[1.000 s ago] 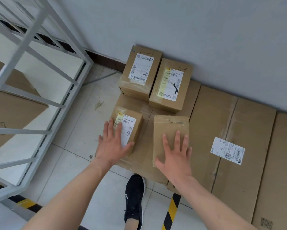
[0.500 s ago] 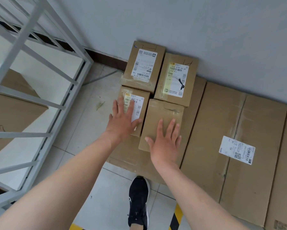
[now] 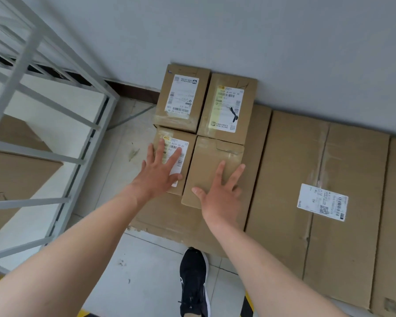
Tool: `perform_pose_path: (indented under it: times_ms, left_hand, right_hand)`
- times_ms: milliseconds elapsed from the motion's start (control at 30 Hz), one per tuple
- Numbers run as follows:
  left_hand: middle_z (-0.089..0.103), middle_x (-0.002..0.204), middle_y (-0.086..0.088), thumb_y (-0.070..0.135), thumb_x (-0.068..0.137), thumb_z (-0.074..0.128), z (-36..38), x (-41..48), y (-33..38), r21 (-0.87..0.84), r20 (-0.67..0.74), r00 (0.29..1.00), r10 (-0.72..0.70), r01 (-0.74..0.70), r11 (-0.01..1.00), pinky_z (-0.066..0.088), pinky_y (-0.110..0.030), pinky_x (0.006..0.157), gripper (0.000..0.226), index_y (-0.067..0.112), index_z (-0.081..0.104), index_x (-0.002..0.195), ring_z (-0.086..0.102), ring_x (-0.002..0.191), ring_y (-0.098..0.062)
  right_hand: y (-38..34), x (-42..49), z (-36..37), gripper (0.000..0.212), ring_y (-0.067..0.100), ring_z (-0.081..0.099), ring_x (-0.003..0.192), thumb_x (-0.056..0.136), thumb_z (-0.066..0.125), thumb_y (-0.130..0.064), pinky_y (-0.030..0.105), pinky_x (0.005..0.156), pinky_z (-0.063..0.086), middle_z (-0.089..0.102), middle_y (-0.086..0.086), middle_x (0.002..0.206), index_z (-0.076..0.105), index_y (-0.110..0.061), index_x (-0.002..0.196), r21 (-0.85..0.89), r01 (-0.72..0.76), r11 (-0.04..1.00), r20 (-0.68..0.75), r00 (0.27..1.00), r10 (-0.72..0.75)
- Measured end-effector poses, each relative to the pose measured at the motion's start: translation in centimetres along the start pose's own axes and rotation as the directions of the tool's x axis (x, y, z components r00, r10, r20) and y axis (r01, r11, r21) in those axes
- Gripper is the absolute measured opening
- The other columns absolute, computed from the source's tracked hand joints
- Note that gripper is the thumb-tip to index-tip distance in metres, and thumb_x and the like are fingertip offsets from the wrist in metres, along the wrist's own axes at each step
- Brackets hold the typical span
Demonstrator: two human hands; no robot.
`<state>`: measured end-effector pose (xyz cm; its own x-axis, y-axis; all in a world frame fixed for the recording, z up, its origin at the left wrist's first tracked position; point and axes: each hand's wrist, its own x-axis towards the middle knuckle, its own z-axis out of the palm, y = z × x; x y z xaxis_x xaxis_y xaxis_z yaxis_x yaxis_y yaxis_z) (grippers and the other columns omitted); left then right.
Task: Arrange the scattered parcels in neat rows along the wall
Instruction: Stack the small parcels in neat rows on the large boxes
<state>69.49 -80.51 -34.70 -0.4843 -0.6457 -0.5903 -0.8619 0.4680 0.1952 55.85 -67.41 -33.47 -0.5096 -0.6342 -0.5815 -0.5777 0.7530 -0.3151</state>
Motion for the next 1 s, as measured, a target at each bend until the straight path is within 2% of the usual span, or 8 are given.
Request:
perform_pose_path:
  times_ms: [67, 133, 233, 300, 367, 600, 800, 1000]
  left_hand:
    - [-0.032, 0.158, -0.006, 0.049, 0.1, 0.042, 0.0, 0.0, 0.8, 0.015, 0.003, 0.998, -0.06, 0.06, 0.998, 0.004, -0.065, 0.114, 0.075, 0.04, -0.01, 0.153, -0.031, 0.142, -0.035]
    - [-0.03, 0.158, -0.008, 0.041, 0.101, 0.042, 0.1, -0.5, 2.2, 0.012, -0.02, 0.993, -0.118, 0.118, 0.993, 0.001, -0.065, 0.114, 0.075, 0.037, -0.012, 0.153, -0.031, 0.143, -0.031]
    - [-0.02, 0.162, -0.007, 0.027, 0.099, 0.04, -0.2, -1.3, 6.0, -0.084, -0.148, 0.981, -0.124, 0.113, 0.99, -0.003, -0.058, 0.118, 0.074, 0.035, -0.007, 0.155, -0.025, 0.146, -0.026]
    - [-0.013, 0.164, -0.008, 0.025, 0.098, 0.039, -0.4, -1.5, 10.5, -0.137, -0.212, 0.974, -0.082, 0.053, 0.989, -0.004, -0.054, 0.119, 0.071, 0.033, -0.001, 0.156, -0.02, 0.148, -0.023]
    - [-0.009, 0.164, -0.008, 0.031, 0.1, 0.037, -0.2, -1.4, 16.6, -0.126, -0.241, 0.97, 0.009, -0.04, 0.991, -0.001, -0.053, 0.12, 0.066, 0.032, 0.003, 0.156, -0.016, 0.149, -0.023]
    - [0.003, 0.165, -0.008, 0.04, 0.101, 0.036, 4.6, -2.8, 45.3, -0.1, -0.114, 0.936, 0.332, -0.343, 0.934, 0.001, -0.051, 0.118, 0.061, 0.029, 0.011, 0.156, -0.005, 0.15, -0.023]
    - [0.0, 0.165, -0.005, 0.042, 0.101, 0.032, 11.6, -8.4, 70.5, -0.115, 0.065, 0.831, 0.553, -0.544, 0.831, -0.001, -0.049, 0.12, 0.061, 0.031, 0.008, 0.156, -0.006, 0.15, -0.02]
    - [0.004, 0.164, -0.009, 0.041, 0.101, 0.035, 20.5, -12.4, 88.4, -0.013, 0.227, 0.725, 0.651, -0.666, 0.746, 0.004, -0.051, 0.119, 0.061, 0.028, 0.012, 0.157, -0.003, 0.15, -0.022]
  right_hand:
    - [0.7, 0.7, -0.8, 0.097, 0.039, 0.03, 0.134, 0.09, 0.049, -0.064, 0.036, 0.074, 0.051, -0.044, 0.011, 0.15, -0.019, -0.035, 0.152, 0.036, 0.066, 0.997, 0.023, 0.998, -0.067]
    - [2.0, 1.1, -2.0, 0.092, 0.042, 0.009, 0.147, 0.093, 0.049, -0.058, 0.043, 0.092, 0.053, -0.047, 0.006, 0.149, -0.018, -0.037, 0.152, 0.088, 0.137, 0.987, 0.084, 0.986, -0.144]
    - [5.6, 1.0, -4.3, 0.082, 0.037, -0.012, 0.148, 0.096, 0.039, -0.06, 0.05, 0.11, 0.035, -0.038, 0.0, 0.155, -0.018, -0.038, 0.152, 0.119, 0.239, 0.964, 0.1, 0.963, -0.251]
    - [9.3, 0.5, -6.4, 0.075, 0.03, -0.018, 0.148, 0.1, 0.033, -0.056, 0.05, 0.117, 0.019, -0.03, -0.003, 0.158, -0.016, -0.036, 0.153, 0.144, 0.271, 0.952, 0.049, 0.959, -0.281]
    - [14.1, -0.2, -9.1, 0.069, 0.025, -0.018, 0.148, 0.103, 0.03, -0.049, 0.048, 0.121, 0.013, -0.022, -0.003, 0.161, -0.013, -0.032, 0.154, 0.151, 0.267, 0.952, 0.0, 0.963, -0.27]
    - [39.6, -4.8, -20.3, 0.064, 0.028, -0.01, 0.15, 0.104, 0.026, -0.042, 0.046, 0.121, 0.013, -0.006, 0.005, 0.165, -0.007, -0.023, 0.156, 0.102, -0.057, 0.993, -0.139, 0.988, 0.071]
    - [62.8, -13.1, -27.6, 0.062, 0.029, -0.007, 0.15, 0.104, 0.029, -0.04, 0.048, 0.121, 0.014, 0.001, 0.009, 0.165, 0.001, -0.023, 0.157, 0.227, -0.339, 0.913, -0.214, 0.897, 0.386]
    - [80.7, -20.9, -28.1, 0.063, 0.03, -0.001, 0.151, 0.103, 0.031, -0.042, 0.045, 0.121, 0.016, 0.005, 0.01, 0.164, 0.005, -0.022, 0.157, 0.3, -0.495, 0.815, -0.211, 0.799, 0.563]
